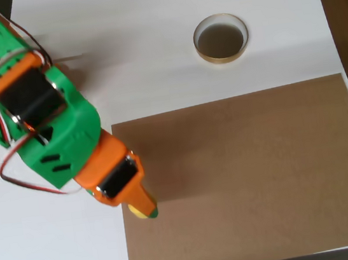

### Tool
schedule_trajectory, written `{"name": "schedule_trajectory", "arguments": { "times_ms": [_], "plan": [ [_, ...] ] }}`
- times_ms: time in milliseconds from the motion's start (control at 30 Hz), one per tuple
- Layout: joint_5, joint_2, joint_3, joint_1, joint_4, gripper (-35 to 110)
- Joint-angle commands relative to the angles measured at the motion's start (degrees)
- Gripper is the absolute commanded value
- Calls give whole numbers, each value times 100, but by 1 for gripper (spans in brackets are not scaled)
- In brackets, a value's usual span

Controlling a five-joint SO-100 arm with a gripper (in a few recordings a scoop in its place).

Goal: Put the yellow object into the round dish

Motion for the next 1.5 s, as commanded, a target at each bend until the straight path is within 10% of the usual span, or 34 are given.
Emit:
{"name": "schedule_trajectory", "arguments": {
  "times_ms": [0,1467],
  "plan": [
    [-105,642,-141,-62,272,0],
    [-694,-668,-1081,-5502,1775,0]
  ]
}}
